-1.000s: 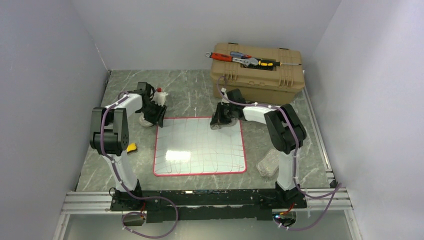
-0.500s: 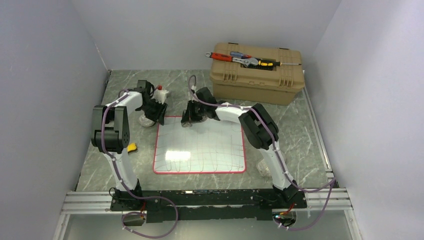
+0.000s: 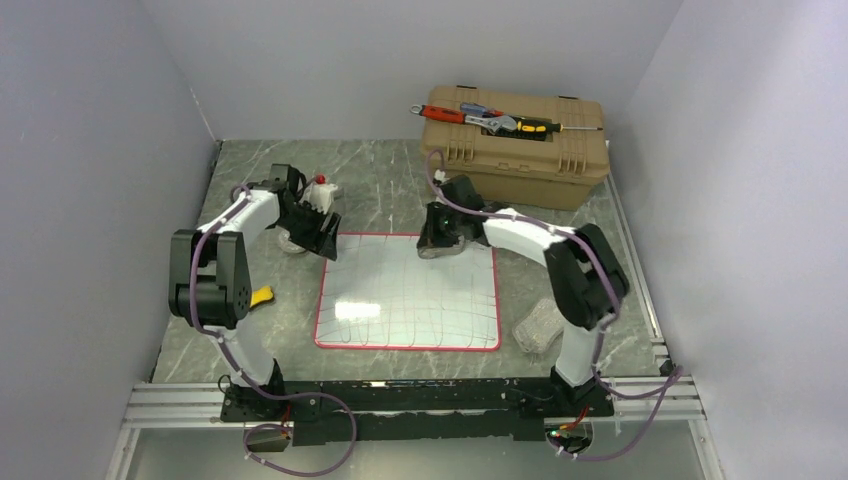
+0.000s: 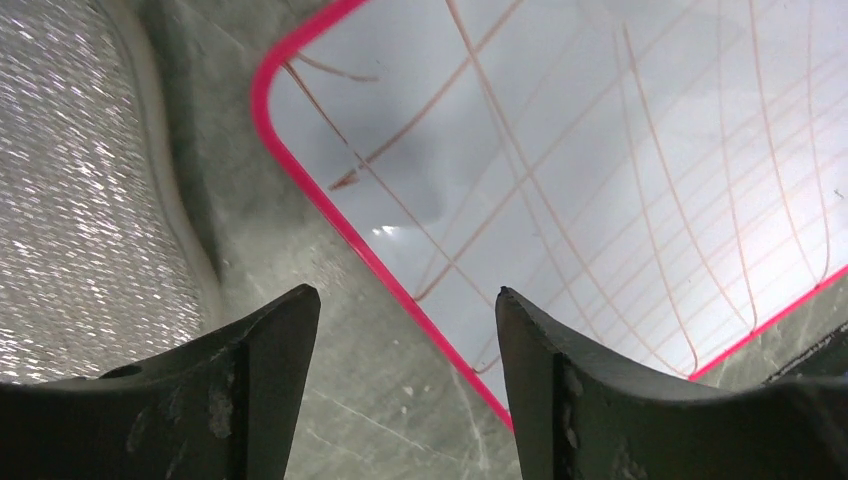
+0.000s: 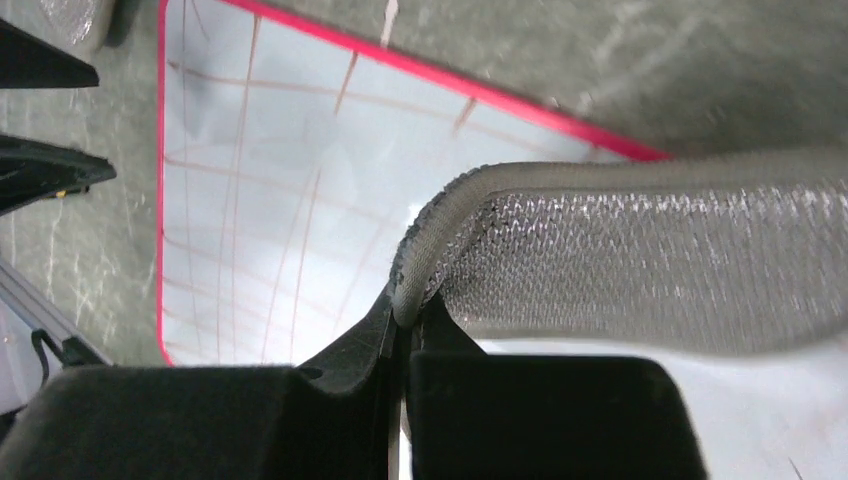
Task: Erase the whiteboard
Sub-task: Erase the whiteboard at the center of the board.
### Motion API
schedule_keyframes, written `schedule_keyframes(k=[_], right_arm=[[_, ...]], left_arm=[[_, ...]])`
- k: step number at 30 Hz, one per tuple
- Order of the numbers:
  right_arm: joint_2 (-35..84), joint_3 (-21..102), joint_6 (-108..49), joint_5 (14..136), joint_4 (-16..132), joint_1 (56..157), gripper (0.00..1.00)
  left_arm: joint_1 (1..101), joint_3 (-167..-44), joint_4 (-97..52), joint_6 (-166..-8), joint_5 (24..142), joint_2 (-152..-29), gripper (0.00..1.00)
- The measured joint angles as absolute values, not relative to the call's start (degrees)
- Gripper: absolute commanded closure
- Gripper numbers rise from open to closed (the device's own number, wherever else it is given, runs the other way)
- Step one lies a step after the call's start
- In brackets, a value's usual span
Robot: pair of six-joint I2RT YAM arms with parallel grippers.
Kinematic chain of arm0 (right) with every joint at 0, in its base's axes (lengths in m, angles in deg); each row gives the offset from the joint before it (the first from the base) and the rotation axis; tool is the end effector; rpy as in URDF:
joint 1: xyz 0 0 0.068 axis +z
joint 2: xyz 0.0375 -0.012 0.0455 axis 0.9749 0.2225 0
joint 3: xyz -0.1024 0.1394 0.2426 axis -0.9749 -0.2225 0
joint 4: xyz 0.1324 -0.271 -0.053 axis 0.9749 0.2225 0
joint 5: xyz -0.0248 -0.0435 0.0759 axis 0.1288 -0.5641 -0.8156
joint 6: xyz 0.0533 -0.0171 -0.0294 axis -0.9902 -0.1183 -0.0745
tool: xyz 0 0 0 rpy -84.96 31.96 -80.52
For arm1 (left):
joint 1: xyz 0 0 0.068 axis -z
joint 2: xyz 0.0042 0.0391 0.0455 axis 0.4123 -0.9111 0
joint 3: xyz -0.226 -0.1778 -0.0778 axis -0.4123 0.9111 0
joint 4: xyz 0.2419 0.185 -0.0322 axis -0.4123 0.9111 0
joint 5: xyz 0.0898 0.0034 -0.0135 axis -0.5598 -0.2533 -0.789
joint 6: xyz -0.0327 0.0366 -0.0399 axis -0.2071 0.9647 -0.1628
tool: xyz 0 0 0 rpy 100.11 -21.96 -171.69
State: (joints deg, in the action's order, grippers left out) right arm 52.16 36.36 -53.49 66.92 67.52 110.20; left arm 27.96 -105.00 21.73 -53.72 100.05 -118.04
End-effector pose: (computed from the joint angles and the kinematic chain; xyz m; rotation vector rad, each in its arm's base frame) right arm 0.3812 0.2637 0.1670 -0.1869 2.5350 0.8116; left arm 0.3972 -0.0460 0.1857 0.6876 2.6401 -0.5422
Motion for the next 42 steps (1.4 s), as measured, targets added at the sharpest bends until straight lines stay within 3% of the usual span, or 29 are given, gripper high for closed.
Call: schedule_keyframes(k=[7, 14, 30, 42], right_arm=[[36.2, 22.98, -52.96, 76.56, 75.32, 103.89, 1.0], [29.25, 10.59, -56.11, 87.07, 80.92, 99.08, 1.0], [22.78, 1.26, -62.52, 77.57, 73.46, 102.01, 1.0], [15.27, 2.74, -60.02, 83.03, 91.01, 94.38, 1.0]], left_arm=[[28.07, -99.67, 22.89, -53.39, 100.01, -116.43, 0.29], [28.07, -98.29, 23.61, -52.58, 99.11, -116.43, 0.29], [28.07, -98.78, 22.5, -52.87, 98.13, -118.31, 0.31], [28.07, -101.86, 22.59, -53.65, 97.29, -120.4, 0.35]])
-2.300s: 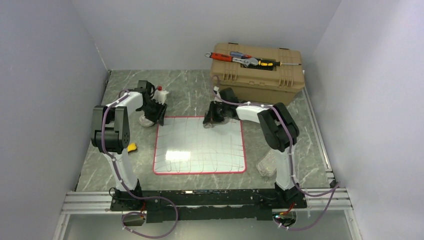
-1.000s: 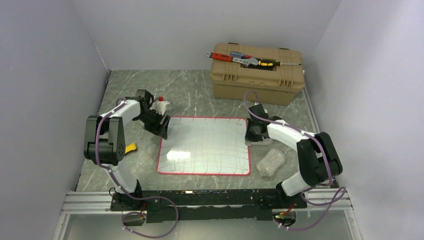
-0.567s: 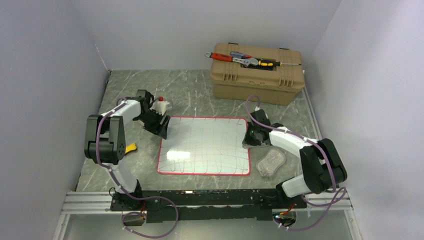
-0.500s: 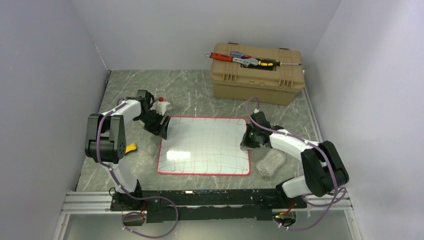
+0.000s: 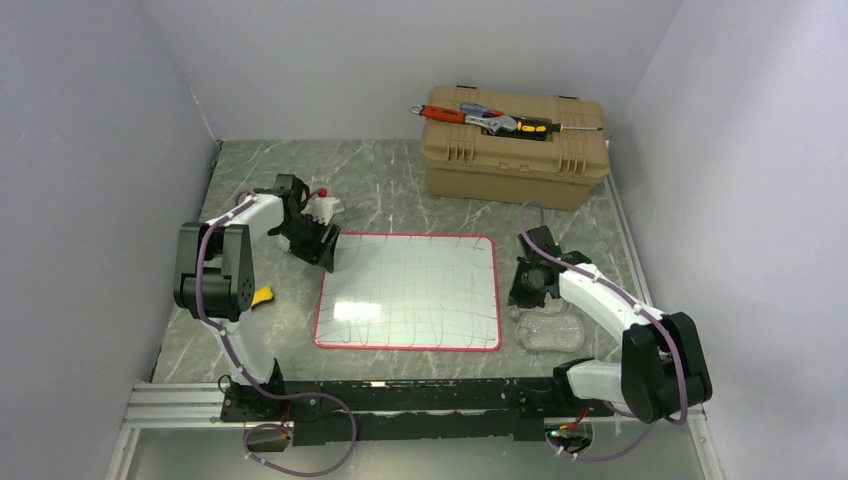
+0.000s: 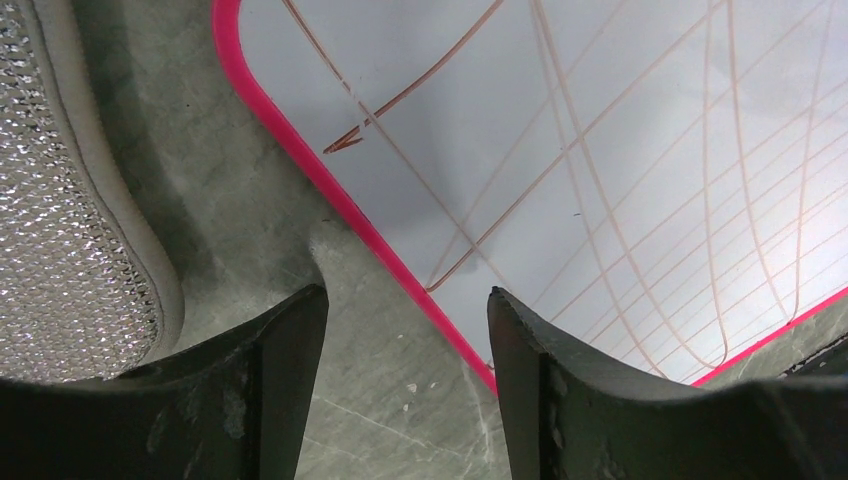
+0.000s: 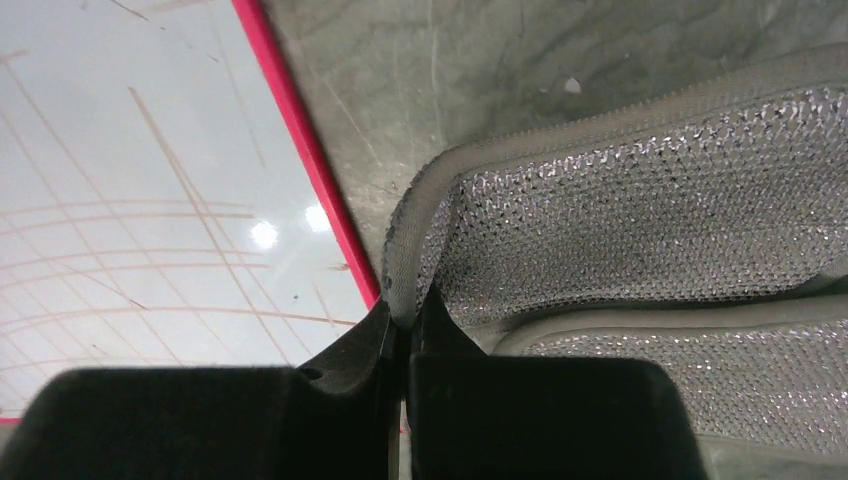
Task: Erase the whiteboard
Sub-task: Erase the whiteboard at the center of the board, then hold the whiteboard at the center of the board.
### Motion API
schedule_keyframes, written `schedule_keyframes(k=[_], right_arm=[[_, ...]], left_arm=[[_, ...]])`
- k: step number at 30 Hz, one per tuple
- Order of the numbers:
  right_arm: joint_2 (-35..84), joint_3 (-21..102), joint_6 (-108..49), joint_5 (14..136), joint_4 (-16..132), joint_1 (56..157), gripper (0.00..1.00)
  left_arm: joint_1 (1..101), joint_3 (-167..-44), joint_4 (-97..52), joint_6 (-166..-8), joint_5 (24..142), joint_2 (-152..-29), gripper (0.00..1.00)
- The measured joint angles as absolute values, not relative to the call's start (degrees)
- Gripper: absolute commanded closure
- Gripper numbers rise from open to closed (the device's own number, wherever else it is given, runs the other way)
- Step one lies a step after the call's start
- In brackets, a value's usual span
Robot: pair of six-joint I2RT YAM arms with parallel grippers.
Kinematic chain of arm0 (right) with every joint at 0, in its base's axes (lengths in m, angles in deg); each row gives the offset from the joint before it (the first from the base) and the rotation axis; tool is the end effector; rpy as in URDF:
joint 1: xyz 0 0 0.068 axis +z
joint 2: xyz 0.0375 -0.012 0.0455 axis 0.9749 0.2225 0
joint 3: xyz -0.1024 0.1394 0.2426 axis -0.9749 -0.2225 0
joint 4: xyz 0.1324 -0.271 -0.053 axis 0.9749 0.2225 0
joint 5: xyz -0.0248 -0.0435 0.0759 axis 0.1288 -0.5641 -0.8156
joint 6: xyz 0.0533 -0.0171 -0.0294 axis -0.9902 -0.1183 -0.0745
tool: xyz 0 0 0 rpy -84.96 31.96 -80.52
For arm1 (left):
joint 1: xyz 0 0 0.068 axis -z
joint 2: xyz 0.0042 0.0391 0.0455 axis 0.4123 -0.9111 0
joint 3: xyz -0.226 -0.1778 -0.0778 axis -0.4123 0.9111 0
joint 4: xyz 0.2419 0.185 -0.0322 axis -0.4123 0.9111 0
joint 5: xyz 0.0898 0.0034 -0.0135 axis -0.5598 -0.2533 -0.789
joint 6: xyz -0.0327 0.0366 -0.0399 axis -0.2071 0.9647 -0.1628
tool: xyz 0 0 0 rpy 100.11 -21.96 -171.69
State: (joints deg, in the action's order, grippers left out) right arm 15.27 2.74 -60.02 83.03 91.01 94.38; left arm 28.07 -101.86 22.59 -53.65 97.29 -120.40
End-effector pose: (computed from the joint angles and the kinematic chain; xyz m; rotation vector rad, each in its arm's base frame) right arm 0.2404 0.0742 0.1601 0.4859 2.7476 0.2366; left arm 0.3857 -0.0439 0.1522 0.6804 2.7653 -0.5206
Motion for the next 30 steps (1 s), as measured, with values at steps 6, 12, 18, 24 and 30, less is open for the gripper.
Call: schedule_keyframes(k=[6, 12, 18, 24, 30], right_arm=[[16.84, 0.93, -60.05, 80.78, 90.62, 95.01, 1.0], [19.24, 0.53, -62.12, 78.96, 86.69, 102.29, 1.0], [19.51, 0.6, -64.7, 78.64, 85.79, 107.38, 1.0], [19.29, 2.89, -64.37, 77.72, 89.07, 105.92, 1.0], [25.32, 12.8, -60.37, 70.9, 86.34, 100.32, 1.0]], left_arm=[[28.07, -101.44, 22.57, -53.63, 97.21, -120.4, 0.37], [28.05, -100.28, 21.89, -53.63, 97.29, -119.84, 0.38], [27.07, -102.43, 22.7, -53.61, 95.74, -121.43, 0.45], [26.89, -105.42, 24.07, -53.56, 95.68, -123.86, 0.59], [27.13, -104.96, 22.54, -53.39, 93.19, -123.97, 0.67]])
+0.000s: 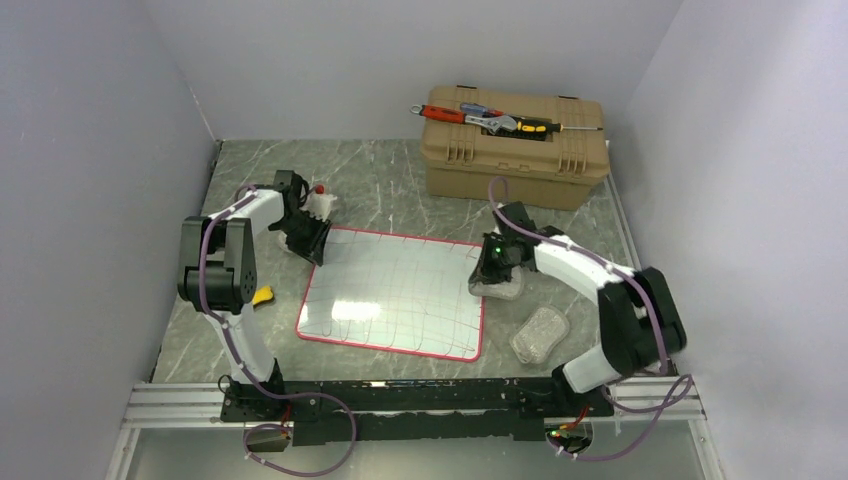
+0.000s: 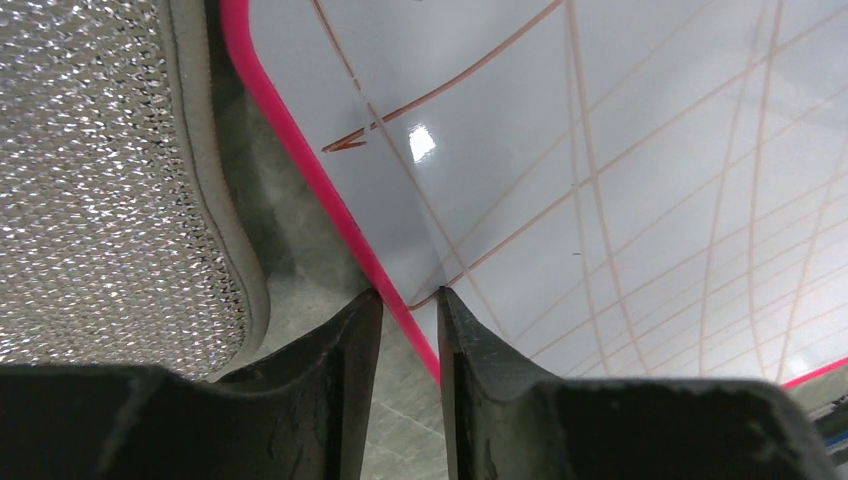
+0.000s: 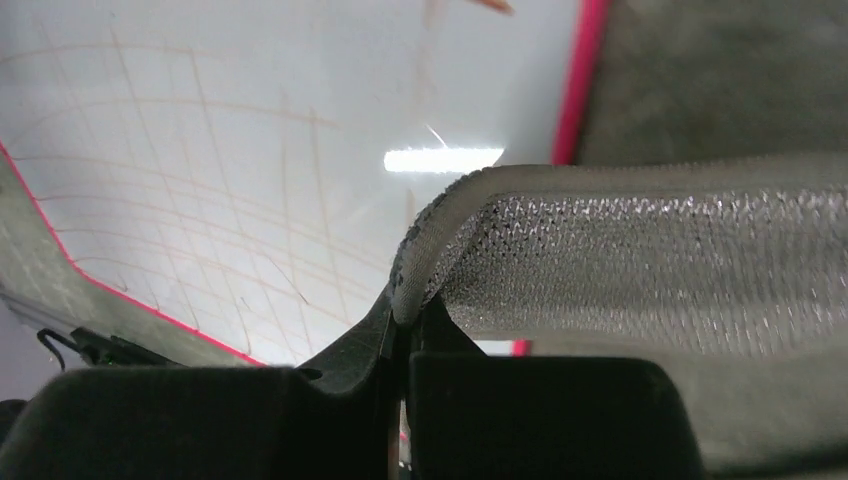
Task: Erase the whiteboard
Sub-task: Hold the whiteboard at the center of the board.
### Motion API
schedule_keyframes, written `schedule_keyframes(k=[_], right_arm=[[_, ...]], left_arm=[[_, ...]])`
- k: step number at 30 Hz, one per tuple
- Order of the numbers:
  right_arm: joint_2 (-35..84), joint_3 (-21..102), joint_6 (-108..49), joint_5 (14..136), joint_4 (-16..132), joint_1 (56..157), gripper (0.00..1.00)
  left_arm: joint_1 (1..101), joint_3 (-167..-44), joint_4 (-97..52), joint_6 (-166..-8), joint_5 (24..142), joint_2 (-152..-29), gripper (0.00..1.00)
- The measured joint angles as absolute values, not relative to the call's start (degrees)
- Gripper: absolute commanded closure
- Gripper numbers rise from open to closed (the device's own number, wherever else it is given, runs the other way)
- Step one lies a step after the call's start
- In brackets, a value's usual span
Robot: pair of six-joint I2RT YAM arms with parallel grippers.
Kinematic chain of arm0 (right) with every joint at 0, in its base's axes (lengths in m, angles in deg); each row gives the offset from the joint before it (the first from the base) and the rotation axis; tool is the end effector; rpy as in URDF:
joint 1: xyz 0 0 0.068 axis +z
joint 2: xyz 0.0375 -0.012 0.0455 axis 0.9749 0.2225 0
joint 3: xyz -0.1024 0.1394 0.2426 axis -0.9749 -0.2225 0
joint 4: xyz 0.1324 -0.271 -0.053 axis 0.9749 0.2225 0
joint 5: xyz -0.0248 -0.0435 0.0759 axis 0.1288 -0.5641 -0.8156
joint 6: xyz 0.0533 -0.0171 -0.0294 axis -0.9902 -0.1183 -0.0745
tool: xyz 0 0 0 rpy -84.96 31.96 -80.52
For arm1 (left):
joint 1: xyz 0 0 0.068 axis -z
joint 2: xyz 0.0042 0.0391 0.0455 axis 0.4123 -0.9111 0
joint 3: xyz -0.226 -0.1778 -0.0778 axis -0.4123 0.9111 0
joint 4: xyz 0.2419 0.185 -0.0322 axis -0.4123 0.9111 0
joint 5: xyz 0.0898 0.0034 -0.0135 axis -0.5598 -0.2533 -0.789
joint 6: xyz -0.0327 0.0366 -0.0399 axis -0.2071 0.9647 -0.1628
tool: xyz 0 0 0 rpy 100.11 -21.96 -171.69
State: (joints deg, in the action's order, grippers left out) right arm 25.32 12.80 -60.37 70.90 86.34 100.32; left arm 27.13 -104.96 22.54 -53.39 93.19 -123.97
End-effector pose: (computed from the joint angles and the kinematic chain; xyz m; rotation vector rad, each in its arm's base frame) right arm 0.2810 0.1310 0.1765 0.2822 2.7740 0.5781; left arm 0.4021 -0.0351 0.1435 0.6595 2.8020 -0.4193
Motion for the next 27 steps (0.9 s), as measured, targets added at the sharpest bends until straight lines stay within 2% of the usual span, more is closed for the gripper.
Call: schedule_keyframes(k=[6, 12, 18, 20, 24, 27], right_arm=[[41.34, 18.22, -58.19, 63.69, 77.9, 100.1, 1.0], [51.02, 26.96, -60.22, 58.22, 72.57, 100.87, 1.0], [66.24, 47.64, -63.08, 61.19, 68.55, 108.98, 1.0], [68.73, 51.2, -63.63, 63.34, 66.73, 111.14, 1.0], [67.2, 47.94, -64.48, 69.13, 61.81, 113.2, 1.0], [60.84, 37.84, -64.29, 75.97, 56.83, 112.56, 1.0]], left_arm=[[28.4, -105.0, 22.17, -52.47, 90.28, -124.1, 0.77], [28.71, -105.42, 21.71, -52.12, 89.08, -124.23, 0.88], [29.6, -106.16, 22.04, -52.03, 87.37, -124.69, 0.94], [29.98, -106.71, 22.63, -52.01, 86.74, -125.26, 0.95], [30.24, -107.32, 23.22, -51.95, 86.28, -125.61, 0.97], [30.3, -107.32, 23.24, -51.69, 86.17, -125.61, 0.98]])
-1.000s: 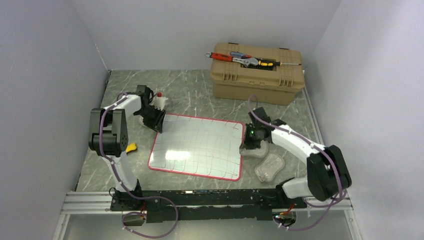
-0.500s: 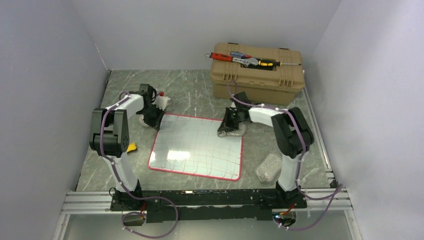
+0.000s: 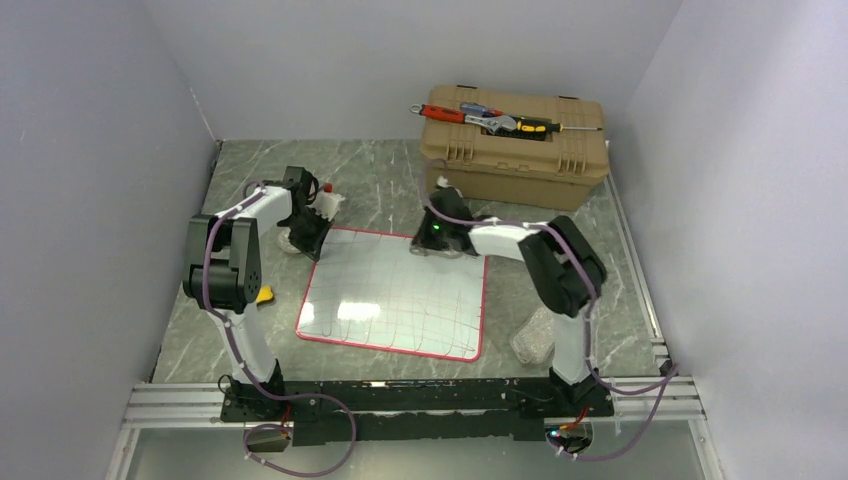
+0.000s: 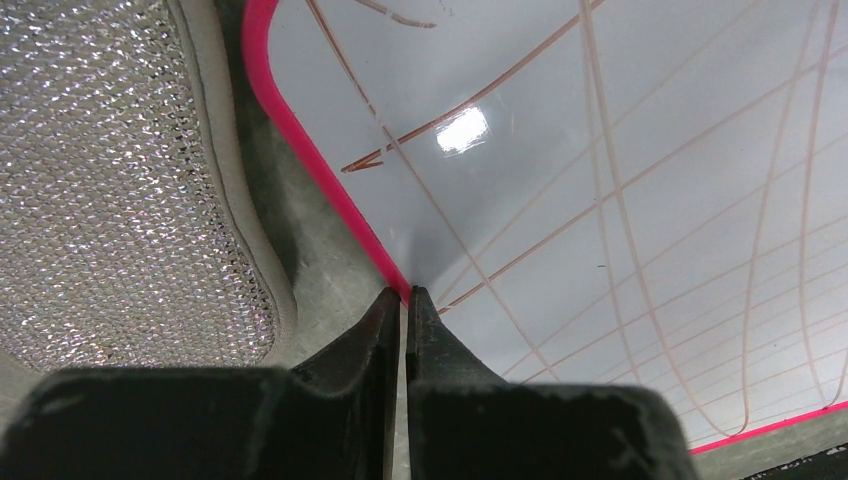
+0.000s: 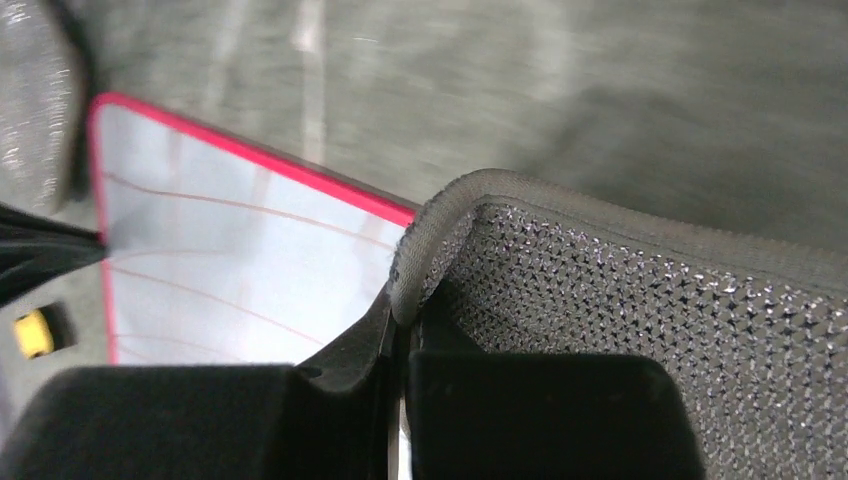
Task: Erase the whiteboard
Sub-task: Hold the whiteboard at the center of the board.
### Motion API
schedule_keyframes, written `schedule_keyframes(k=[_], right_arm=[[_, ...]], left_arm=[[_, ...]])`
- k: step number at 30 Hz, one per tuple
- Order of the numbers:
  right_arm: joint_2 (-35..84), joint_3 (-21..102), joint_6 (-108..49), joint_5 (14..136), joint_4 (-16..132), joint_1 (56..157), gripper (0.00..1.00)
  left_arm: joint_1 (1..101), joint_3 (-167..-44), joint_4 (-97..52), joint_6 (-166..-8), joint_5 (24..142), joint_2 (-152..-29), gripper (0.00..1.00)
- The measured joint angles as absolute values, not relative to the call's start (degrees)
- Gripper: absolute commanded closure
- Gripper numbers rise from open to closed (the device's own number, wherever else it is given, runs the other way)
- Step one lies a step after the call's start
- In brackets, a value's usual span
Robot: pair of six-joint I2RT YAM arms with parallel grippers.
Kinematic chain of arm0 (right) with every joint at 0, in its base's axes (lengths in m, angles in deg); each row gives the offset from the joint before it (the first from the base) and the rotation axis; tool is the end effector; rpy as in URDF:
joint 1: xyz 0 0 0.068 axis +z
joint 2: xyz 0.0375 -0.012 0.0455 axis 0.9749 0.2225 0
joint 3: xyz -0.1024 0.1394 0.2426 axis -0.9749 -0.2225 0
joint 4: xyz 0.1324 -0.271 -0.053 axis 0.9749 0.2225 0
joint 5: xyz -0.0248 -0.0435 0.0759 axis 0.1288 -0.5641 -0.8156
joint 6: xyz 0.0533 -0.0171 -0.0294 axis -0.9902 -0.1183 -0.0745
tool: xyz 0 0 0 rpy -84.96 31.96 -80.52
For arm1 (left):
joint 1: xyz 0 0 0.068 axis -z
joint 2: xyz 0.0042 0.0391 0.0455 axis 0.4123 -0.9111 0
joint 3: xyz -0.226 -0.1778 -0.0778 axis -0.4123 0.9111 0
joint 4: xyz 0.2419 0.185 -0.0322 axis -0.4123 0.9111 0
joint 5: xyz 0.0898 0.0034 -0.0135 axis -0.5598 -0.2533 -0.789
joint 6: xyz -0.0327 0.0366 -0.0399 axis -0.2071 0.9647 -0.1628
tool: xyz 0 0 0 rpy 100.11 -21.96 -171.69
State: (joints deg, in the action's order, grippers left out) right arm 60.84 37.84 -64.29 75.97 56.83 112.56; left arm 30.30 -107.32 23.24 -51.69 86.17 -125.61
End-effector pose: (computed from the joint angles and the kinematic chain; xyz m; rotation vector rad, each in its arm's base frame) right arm 0.3973 0.2894 0.1212 0.0710 2.4816 0.7600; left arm 0.4098 -0.0526 0.1426 0.7727 2.8148 -0.2497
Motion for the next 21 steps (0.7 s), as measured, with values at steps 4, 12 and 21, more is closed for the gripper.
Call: schedule_keyframes(k=[4, 12, 21], right_arm=[[52.27, 25.52, -63.85, 82.29, 52.96, 108.26, 1.0], [54.19, 27.72, -63.72, 83.77, 51.76, 105.85, 1.0], [68.27, 45.97, -65.23, 84.67, 51.41, 114.79, 1.0]], left_arm=[[30.39, -107.39, 23.33, -51.18, 86.08, -125.61, 0.98], [30.43, -107.85, 23.75, -51.03, 86.04, -125.96, 0.98], [30.43, -108.5, 24.38, -51.01, 85.93, -126.44, 0.98]])
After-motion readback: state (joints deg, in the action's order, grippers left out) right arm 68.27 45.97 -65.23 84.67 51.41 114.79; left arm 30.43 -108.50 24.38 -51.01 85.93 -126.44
